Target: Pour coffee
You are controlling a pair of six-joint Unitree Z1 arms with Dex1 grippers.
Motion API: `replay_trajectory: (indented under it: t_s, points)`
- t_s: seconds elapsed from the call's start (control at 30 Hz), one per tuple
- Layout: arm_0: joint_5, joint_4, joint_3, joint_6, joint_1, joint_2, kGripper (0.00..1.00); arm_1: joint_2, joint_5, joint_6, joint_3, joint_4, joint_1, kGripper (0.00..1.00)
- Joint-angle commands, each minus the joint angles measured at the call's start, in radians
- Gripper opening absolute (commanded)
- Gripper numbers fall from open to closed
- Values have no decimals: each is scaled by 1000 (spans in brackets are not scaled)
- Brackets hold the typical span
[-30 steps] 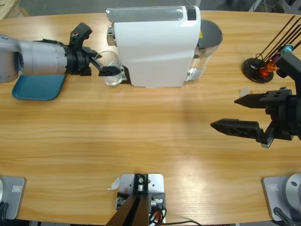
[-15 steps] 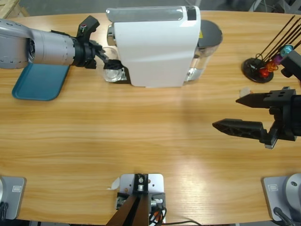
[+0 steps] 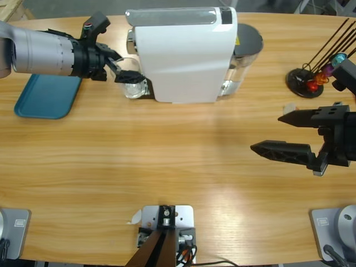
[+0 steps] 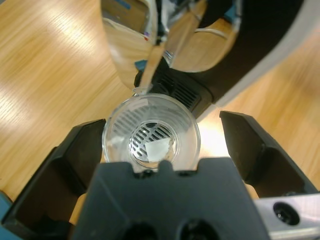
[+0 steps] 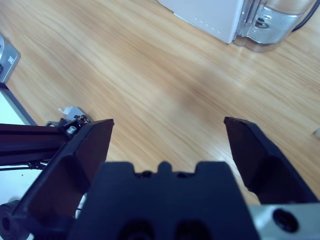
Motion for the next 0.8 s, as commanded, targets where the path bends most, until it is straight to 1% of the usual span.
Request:
replay_trajectory:
  t_s: [0.03,0.17,0.37,0.47,0.57,0.7,0.8]
  points:
    - [-3,16,97,-13,44,-61,1000,15,27,-12,36,-15,-9,991]
    - [-3,16,98,-15,60,-66,1000,21,31,-12,36,-18,-9,991]
    - [-21,21,118,-16,62,-108,1000,34,33,-15,35,-24,-9,991]
    - [-28,28,141,-21,53,-150,1000,36,33,-16,36,-25,-9,991]
    - [-37,30,167,-56,24,-185,1000,40,34,-18,36,-27,-9,991]
    - [-93,4,232,-117,19,-164,1000,40,35,-19,36,-28,-9,989]
    - [-94,3,253,-133,19,-126,988,39,35,-19,37,-28,-9,987]
